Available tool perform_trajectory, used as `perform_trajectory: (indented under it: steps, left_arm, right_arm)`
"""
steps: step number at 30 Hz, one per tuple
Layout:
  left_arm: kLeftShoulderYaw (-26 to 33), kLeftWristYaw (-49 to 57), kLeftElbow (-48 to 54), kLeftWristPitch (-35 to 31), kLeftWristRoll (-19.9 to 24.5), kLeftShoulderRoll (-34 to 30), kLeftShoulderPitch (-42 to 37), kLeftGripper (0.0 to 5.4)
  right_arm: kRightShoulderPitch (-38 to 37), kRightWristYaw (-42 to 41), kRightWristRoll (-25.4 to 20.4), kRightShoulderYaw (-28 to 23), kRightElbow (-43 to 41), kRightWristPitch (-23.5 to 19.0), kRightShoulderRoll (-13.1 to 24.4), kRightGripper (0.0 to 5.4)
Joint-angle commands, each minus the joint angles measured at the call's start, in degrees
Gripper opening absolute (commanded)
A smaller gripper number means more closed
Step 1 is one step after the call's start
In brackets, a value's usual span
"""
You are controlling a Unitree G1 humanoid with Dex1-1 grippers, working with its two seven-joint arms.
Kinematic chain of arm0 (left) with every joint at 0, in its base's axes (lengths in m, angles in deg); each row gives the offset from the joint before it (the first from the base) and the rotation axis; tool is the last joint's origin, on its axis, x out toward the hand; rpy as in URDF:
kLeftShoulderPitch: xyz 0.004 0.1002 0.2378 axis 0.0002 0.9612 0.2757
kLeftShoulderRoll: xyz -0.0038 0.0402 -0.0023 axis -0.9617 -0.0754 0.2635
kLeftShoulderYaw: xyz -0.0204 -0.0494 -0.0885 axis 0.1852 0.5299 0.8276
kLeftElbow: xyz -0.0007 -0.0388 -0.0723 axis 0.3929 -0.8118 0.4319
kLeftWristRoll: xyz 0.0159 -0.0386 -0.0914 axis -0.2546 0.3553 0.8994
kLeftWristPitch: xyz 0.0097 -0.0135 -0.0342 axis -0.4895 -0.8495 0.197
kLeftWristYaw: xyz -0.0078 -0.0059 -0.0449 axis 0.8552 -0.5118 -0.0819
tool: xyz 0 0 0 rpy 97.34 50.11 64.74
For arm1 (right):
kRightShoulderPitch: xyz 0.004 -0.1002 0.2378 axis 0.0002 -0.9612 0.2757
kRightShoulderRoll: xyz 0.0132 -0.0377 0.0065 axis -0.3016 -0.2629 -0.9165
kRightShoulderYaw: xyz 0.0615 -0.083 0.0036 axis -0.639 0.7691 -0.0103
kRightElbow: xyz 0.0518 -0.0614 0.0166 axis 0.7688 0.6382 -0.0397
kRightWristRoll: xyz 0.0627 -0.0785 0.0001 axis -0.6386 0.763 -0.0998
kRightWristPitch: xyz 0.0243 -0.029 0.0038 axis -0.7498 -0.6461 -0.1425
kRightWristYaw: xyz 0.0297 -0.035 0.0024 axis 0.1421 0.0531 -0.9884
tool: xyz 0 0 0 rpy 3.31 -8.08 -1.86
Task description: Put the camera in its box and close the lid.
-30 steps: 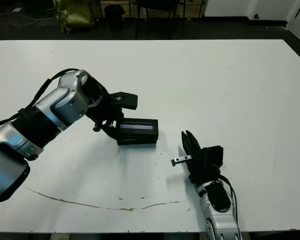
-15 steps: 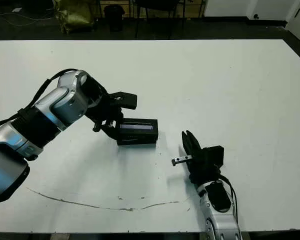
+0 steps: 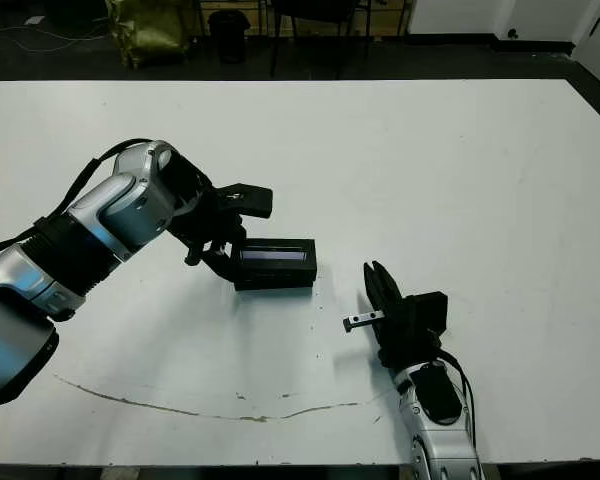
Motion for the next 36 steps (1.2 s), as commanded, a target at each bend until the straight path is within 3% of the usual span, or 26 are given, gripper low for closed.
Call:
perform_trajectory:
  steps: [1, 10, 16, 21, 25, 30, 34, 36]
  left_arm:
    - [-2.69, -4.03, -1.69, -2.79, 1.07, 0.81, 2.88, 2.37]
    - [-2.29, -4.00, -2.25, -4.27, 1.37, 1.20, 1.73, 2.24]
    - [-2.84, -2.56, -1.76, -1.14, 0.39, 0.95, 2.89, 2.45]
    - [-3.09, -0.88, 0.27, 0.70, -0.39, 0.44, 4.29, 2.23]
    - [-4.10, -0.30, 1.51, 10.77, -1.64, -1.22, 4.80, 3.06]
    - [-3.46, 0.85, 2.42, 18.23, -2.90, -1.94, 5.87, 4.31]
    - [-2.75, 0.35, 2.87, 18.41, -2.88, -1.61, 6.61, 5.26]
    - [-2.70, 0.75, 3.90, 17.32, -3.51, -1.65, 6.97, 5.38]
  right_arm:
    - [-0.73, -0.23, -0.71, -0.58, 0.17, -1.12, 0.34, 0.00]
    - [-0.77, 0.28, -0.38, -0.53, 0.63, -0.41, -0.06, 0.00]
    - [-0.82, -0.23, -0.91, -0.62, 0.43, -0.90, 0.12, 0.00]
    - [-0.76, -0.47, -0.99, -0.56, 0.75, -0.43, 0.24, 0.00]
    - [-0.65, -0.40, -0.76, -0.53, 1.00, -0.10, 0.11, 0.00]
    - [-0.91, 0.00, -0.16, -0.47, 0.72, -0.16, 0.22, 0.00]
    - [-0.71, -0.38, -0.17, -0.45, 1.67, 1.40, 0.17, 0.00]
    - [-0.77, -0.39, -0.31, -0.39, 1.44, 1.05, 0.22, 0.00]
